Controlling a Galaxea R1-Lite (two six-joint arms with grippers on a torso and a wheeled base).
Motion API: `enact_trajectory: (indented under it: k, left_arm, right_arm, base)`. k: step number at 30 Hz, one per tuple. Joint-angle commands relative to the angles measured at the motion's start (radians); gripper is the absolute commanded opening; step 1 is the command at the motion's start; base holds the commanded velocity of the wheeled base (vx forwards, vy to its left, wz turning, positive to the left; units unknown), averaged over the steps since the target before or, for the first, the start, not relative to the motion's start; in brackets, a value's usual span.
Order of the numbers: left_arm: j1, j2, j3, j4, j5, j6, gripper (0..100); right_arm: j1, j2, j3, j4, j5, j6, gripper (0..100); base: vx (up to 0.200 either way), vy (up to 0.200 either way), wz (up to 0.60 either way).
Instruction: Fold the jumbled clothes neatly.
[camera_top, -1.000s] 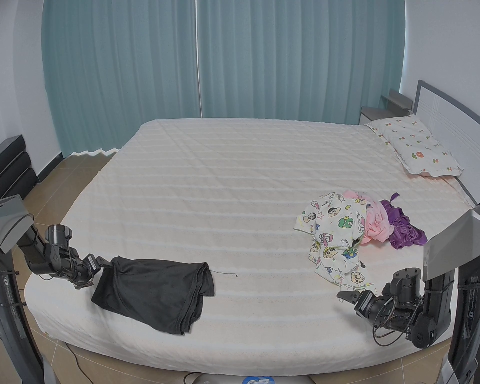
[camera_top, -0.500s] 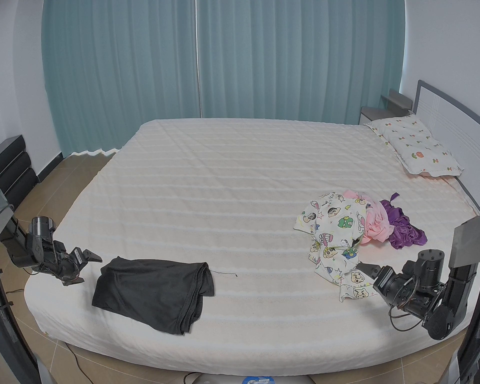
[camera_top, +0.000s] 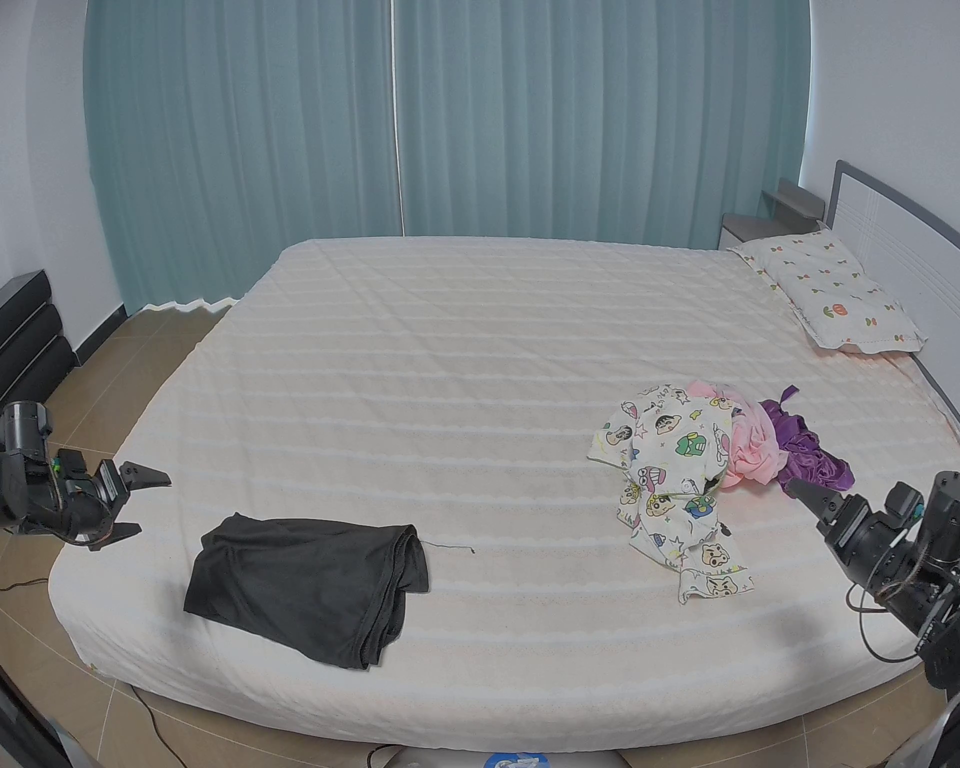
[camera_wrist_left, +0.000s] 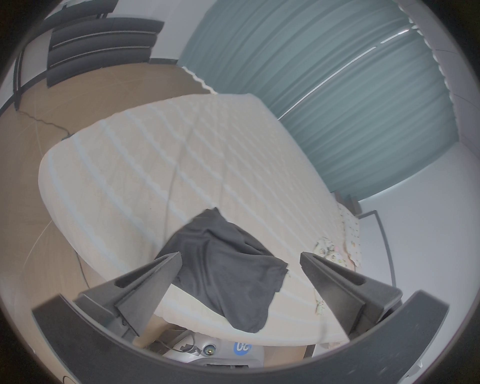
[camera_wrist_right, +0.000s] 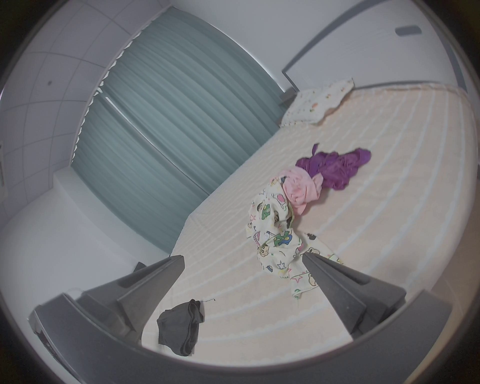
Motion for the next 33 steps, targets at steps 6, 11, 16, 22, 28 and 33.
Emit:
enact_trajectory:
  k: [6, 11, 16, 22, 28, 33]
  left_arm:
    - [0.001, -0.59, 0.32, 0.008, -0.217, 0.062, 100]
    - [-0.134, -0.763, 0.401, 0.045, -0.223, 0.062, 100]
    - [-0.318, -0.94, 0.403, 0.189, -0.223, 0.062, 100]
    - [-0.541, -1.11, 0.41, 0.33, -0.218, 0.062, 100]
    - [-0.585, -1.233, 0.465, 0.353, -0.217, 0.062, 100]
    - [-0.585, -1.257, 0.501, 0.352, -0.217, 0.064, 100]
  right_arm:
    - [-0.047, -0.901, -0.015, 0.73, -0.018, -0.234, 100]
    - [-0.058, -1.191, -0.107, 1.135, -0.017, -0.277, 100]
    - [-0.061, -1.349, -0.116, 1.322, -0.015, -0.347, 100]
    - [-0.062, -1.435, -0.101, 1.357, -0.014, -0.401, 100]
    - [-0.061, -1.476, -0.087, 1.371, -0.014, -0.459, 100]
    - [-0.062, -1.478, -0.079, 1.371, -0.012, -0.522, 100]
  base:
    - [0.0, 0.0, 0.0]
    - [0.0, 0.0, 0.0]
    - [0.0, 0.0, 0.0]
    - [0.0, 0.0, 0.0]
    - [0.0, 0.0, 0.0]
    - [0.0, 0.0, 0.0]
